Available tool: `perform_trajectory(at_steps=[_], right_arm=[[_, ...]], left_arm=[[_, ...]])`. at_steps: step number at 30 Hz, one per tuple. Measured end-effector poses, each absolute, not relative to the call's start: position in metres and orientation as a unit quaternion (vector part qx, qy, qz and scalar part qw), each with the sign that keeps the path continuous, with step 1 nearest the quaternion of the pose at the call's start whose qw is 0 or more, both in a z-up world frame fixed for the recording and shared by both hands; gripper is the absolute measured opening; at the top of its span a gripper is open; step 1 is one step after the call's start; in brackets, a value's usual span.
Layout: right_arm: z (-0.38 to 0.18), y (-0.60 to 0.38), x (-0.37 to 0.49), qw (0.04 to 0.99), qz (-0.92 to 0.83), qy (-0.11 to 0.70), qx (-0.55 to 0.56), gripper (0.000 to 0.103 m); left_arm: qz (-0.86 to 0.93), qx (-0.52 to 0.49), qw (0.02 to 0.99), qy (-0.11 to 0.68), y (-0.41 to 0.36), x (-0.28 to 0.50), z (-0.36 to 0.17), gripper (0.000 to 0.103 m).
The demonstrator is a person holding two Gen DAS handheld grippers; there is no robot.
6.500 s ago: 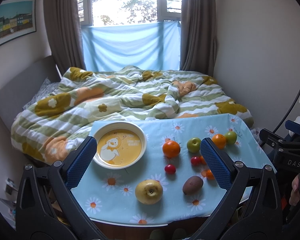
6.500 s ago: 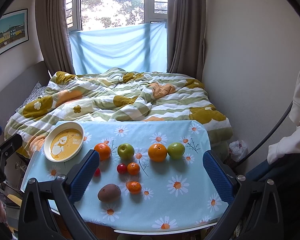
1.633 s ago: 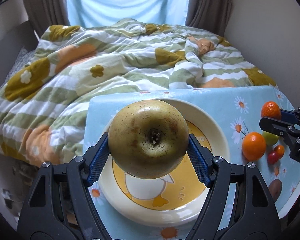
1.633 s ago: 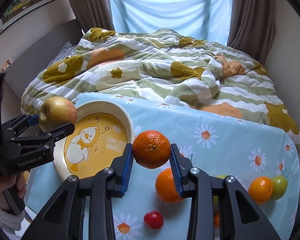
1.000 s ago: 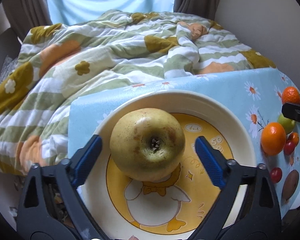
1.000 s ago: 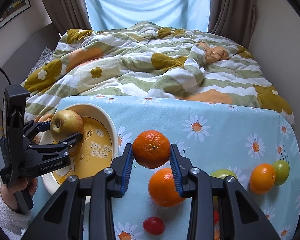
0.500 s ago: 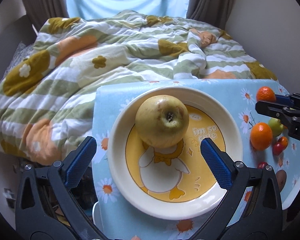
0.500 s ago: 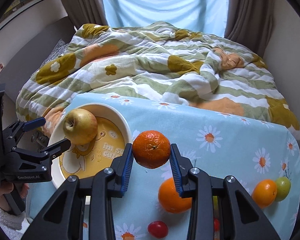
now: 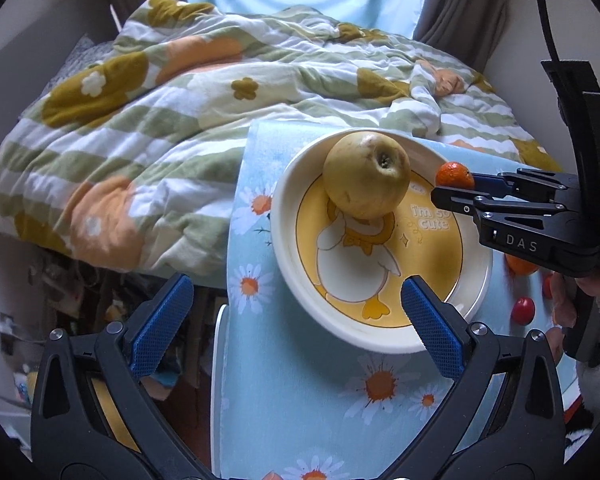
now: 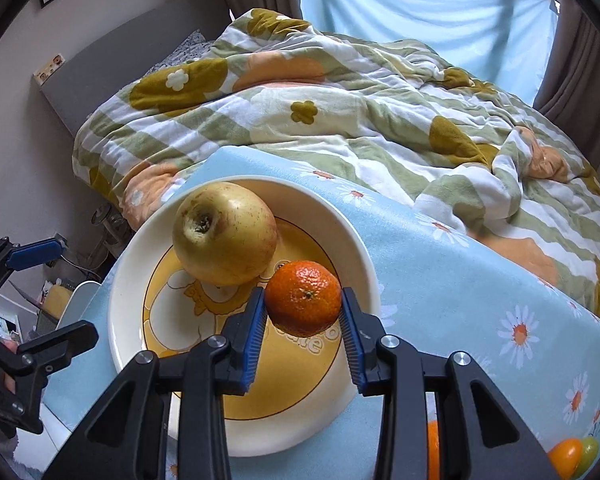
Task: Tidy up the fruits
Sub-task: 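Open the left gripper to release the apple while the right gripper places the tangerine in the bowl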
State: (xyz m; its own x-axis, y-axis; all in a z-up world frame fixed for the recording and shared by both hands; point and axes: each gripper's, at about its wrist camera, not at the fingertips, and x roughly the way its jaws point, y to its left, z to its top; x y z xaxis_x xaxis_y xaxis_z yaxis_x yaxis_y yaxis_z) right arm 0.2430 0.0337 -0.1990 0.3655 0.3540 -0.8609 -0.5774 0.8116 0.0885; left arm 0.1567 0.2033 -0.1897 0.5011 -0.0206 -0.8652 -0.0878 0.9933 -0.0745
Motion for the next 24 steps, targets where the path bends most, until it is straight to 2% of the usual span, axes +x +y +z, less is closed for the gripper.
perform_trajectory(at_steps=[7, 8, 9, 10, 11, 12, 17, 24], right_arm=[[-0.205, 0.038, 0.243, 0.822, 0.275, 0.479, -0.139, 0.033], [-0.205, 0.038, 0.242, 0.825, 0.271, 0.476, -0.141, 0.037], [-0.204, 0.037, 0.241, 0.825, 0.274, 0.474, -0.138, 0.051], [-0.202, 0.037, 0.239, 0.822, 0.287, 0.475, -0.128, 0.059], [-0.201, 0.038, 0.238, 0.822, 0.286, 0.476, -0.126, 0.086], [-0.199, 0.039, 0.236, 0.825, 0.281, 0.472, -0.129, 0.103], [-0.184, 0.034, 0.225, 0.842, 0.276, 0.446, -0.128, 0.103], [-0.154, 0.02, 0.207, 0.848, 0.256, 0.45, -0.116, 0.103]], left_arm=[[0.031, -0.062, 0.861, 0.503, 0.207, 0.15, -0.195, 0.103], [0.032, -0.061, 0.861, 0.503, 0.207, 0.15, -0.195, 0.103], [0.033, -0.061, 0.861, 0.503, 0.207, 0.149, -0.194, 0.103], [0.034, -0.061, 0.862, 0.503, 0.206, 0.148, -0.193, 0.103], [0.034, -0.061, 0.862, 0.502, 0.206, 0.147, -0.192, 0.103], [0.034, -0.06, 0.862, 0.502, 0.206, 0.146, -0.191, 0.103], [0.034, -0.055, 0.865, 0.498, 0.206, 0.142, -0.181, 0.103], [0.023, -0.049, 0.878, 0.476, 0.198, 0.135, -0.148, 0.103]])
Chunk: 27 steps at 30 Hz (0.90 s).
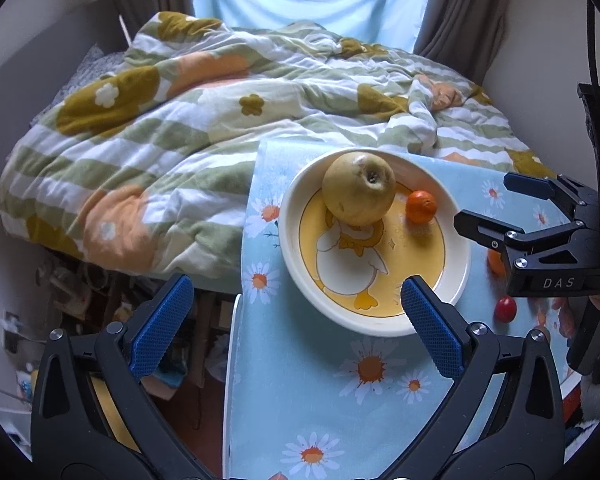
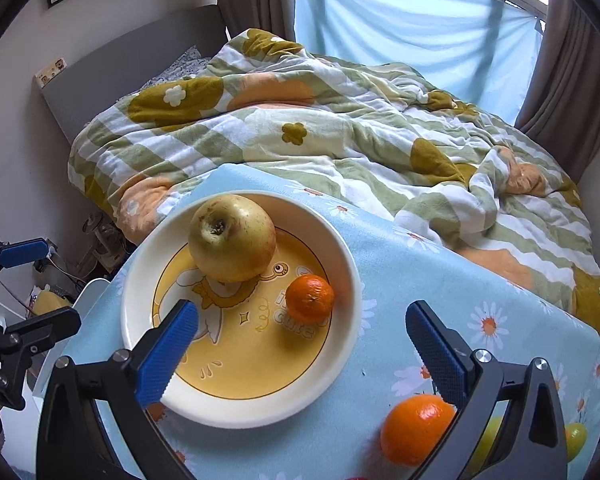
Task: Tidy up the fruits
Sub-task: 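Open the left gripper to release the apple while the right gripper places the tangerine in the bowl, then lower the left gripper onto the brown kiwi and close it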
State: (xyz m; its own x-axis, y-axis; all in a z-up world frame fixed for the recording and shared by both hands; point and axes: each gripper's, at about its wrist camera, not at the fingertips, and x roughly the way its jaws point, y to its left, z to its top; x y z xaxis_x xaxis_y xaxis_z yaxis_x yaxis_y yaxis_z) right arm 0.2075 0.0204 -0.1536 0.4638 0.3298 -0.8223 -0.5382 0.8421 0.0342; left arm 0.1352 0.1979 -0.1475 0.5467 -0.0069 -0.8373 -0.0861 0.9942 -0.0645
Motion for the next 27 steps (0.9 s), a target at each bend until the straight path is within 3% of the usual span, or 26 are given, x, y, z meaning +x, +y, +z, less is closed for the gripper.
perform_trajectory(at_steps=[14, 27], right_arm=[[-0.07, -0.058, 0.157, 0.883, 0.18, 0.432, -0.041, 0.103], [-0.06, -0.178, 0.102, 0.902, 0.138, 0.408, -0.032, 0.103]], left_arm=[[-0.052, -0.029, 0.903, 0.426, 0.152, 0.124, -0.079, 0.103], [-0.063, -0.031, 0.909, 0.411, 0.051, 0.095, -0.065, 0.103]])
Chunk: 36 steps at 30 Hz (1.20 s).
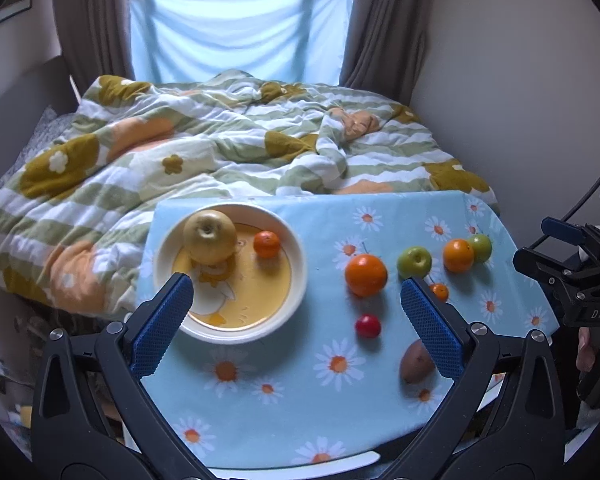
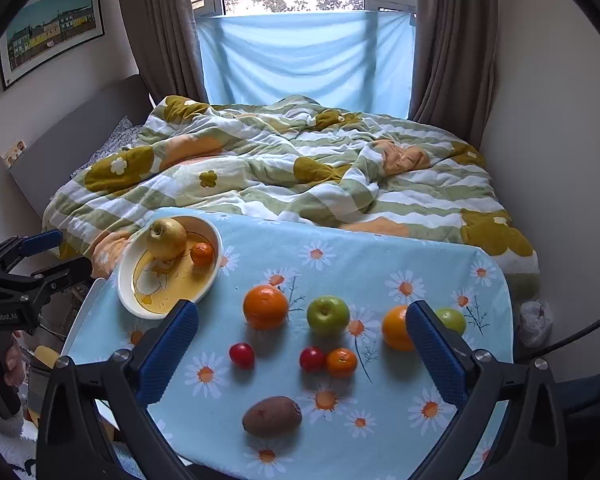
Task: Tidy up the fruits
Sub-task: 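Lower the left gripper onto the brown kiwi and close it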
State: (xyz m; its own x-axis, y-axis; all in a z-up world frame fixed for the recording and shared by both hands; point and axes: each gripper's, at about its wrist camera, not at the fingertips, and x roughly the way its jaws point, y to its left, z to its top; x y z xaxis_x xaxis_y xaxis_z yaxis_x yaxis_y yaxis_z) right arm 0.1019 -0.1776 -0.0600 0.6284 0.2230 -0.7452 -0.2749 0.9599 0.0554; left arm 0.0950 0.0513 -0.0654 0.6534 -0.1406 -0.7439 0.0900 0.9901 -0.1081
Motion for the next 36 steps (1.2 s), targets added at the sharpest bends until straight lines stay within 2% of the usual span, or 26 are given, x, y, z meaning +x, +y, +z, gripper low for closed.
perform_trajectory(at_steps=[10, 26, 31, 34, 36], right_arm=[[-0.088, -0.258, 0.088, 0.893, 0.166, 0.416, -0.038, 0.103], [-0.179, -0.32, 0.131, 0.867, 0.2, 0.45, -0.077, 0.103], [-0.201, -0.329, 0.147, 0.86, 0.202, 0.459, -0.092, 0.103], [-0.209, -0.331, 0.154, 0.856, 0.206, 0.464, -0.096, 0.102], [-0.213, -0.333, 0.16, 0.85, 0.213, 0.474, -0.086, 0.095]], left_arm=[[-0.07, -0.032, 0.895, 0.439, -0.039, 0.07, -0.1, 0.103], [-0.107, 0.0, 0.845, 0.524, -0.109, 0.075, -0.214, 0.103], [-0.13, 0.038, 0.828, 0.544, -0.119, 0.078, -0.245, 0.097], [-0.14, 0.052, 0.822, 0.55, -0.121, 0.081, -0.255, 0.089], [-0.149, 0.066, 0.823, 0.544, -0.122, 0.081, -0.255, 0.089]])
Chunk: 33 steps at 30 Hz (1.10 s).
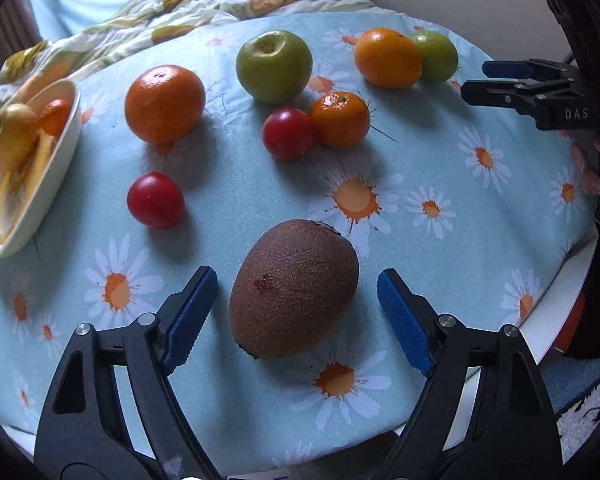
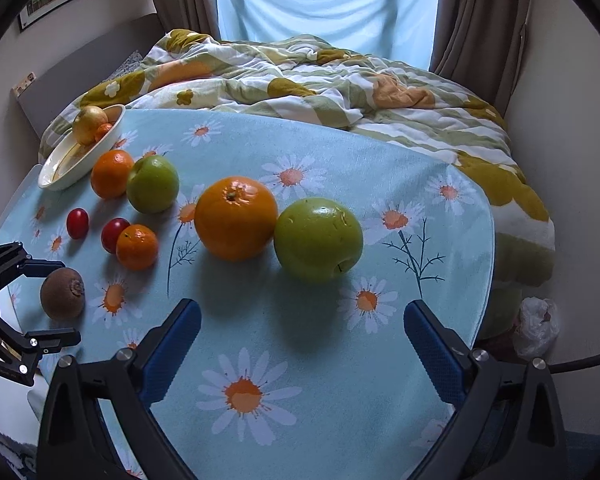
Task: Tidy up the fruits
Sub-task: 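Lower the left gripper onto the brown kiwi and close it, then lift the kiwi with the left gripper while the right gripper grasps the green pomelo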
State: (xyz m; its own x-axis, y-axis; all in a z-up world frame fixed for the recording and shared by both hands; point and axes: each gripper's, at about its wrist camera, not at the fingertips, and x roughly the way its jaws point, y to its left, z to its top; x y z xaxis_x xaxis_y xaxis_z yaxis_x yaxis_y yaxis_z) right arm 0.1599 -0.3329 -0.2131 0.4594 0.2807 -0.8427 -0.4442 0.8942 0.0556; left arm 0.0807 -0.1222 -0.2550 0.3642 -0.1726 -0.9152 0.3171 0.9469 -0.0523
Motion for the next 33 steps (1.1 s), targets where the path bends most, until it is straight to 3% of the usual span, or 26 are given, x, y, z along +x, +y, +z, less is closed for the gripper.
perform_trajectory(at_steps=[9, 30, 33], right_arm=[[-0.218, -0.326, 0.179, 0.838, 0.217, 0.489, -0.109, 0.085], [-0.228, -0.314, 0.203, 0.821, 0.227, 0.499, -0.16, 0.065], [-0.231, -0.313, 0.206, 0.816, 0.229, 0.504, -0.166, 0.053]], left_arm=[[-0.162, 0.082, 0.82, 0.543, -0.117, 0.087, -0.25, 0.062], [-0.15, 0.061, 0.824, 0.543, -0.115, 0.088, -0.25, 0.057], [-0.15, 0.058, 0.825, 0.542, -0.115, 0.088, -0.25, 0.057]])
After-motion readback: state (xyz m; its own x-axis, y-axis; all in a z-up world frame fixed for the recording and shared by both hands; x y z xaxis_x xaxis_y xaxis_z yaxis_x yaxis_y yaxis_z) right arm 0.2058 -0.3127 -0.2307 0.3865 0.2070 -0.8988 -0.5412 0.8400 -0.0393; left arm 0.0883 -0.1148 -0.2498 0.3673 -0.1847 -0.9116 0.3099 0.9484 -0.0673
